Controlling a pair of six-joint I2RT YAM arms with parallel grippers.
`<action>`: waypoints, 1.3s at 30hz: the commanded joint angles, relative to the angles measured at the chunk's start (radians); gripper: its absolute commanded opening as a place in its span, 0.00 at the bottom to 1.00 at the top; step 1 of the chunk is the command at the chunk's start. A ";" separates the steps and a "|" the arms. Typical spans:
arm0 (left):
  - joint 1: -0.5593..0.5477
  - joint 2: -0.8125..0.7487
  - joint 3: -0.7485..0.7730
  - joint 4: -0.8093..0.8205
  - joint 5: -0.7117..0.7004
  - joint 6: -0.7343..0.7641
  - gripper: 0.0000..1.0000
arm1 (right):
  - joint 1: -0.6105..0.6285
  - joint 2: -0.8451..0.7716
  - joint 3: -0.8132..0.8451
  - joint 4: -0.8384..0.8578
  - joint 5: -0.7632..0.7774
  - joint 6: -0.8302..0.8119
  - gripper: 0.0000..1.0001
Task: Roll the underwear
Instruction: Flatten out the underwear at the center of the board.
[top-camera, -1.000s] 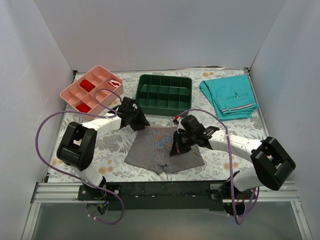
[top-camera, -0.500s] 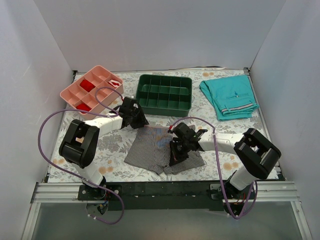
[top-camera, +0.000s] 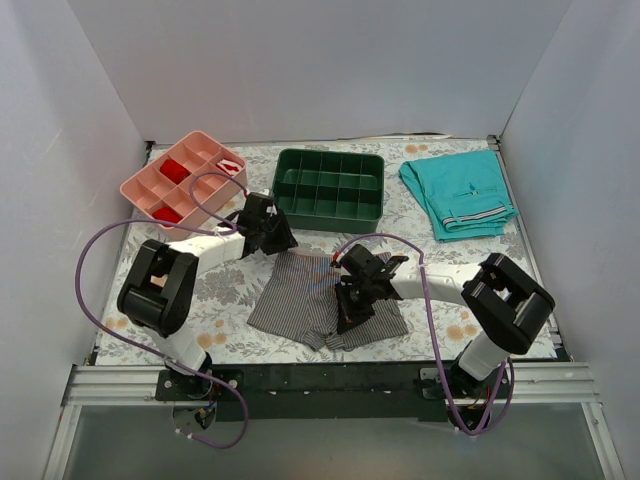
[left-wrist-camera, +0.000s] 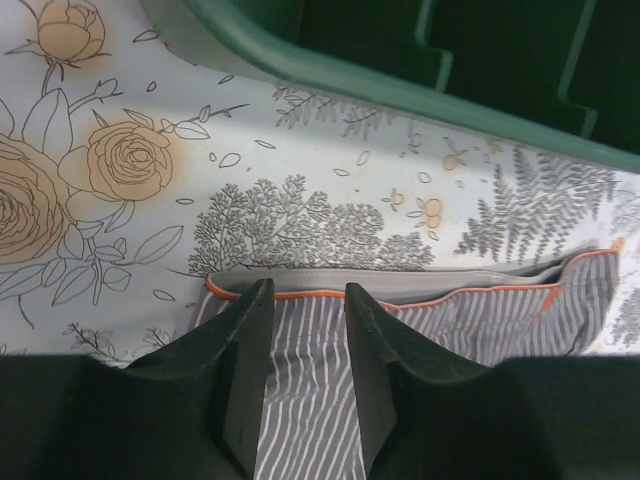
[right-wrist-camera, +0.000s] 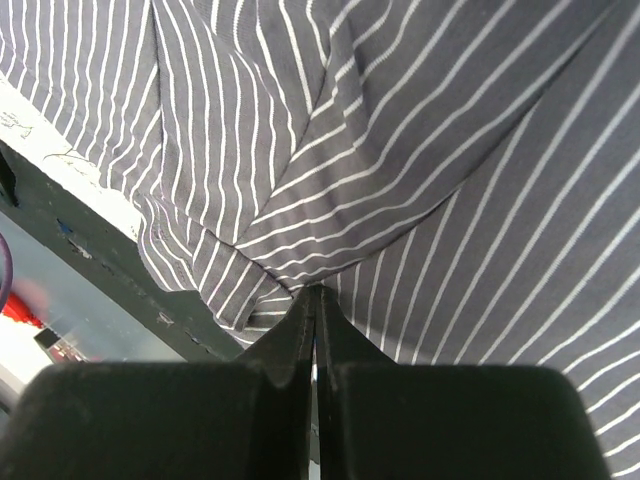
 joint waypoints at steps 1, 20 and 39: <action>0.002 -0.148 -0.015 -0.002 -0.004 0.021 0.37 | 0.012 0.043 0.003 -0.049 0.072 -0.032 0.01; 0.002 0.001 0.038 -0.156 0.029 -0.050 0.30 | 0.012 0.025 0.000 -0.047 0.072 -0.043 0.01; 0.008 0.046 0.080 -0.122 -0.031 0.002 0.30 | 0.010 0.006 0.001 -0.032 0.077 -0.066 0.01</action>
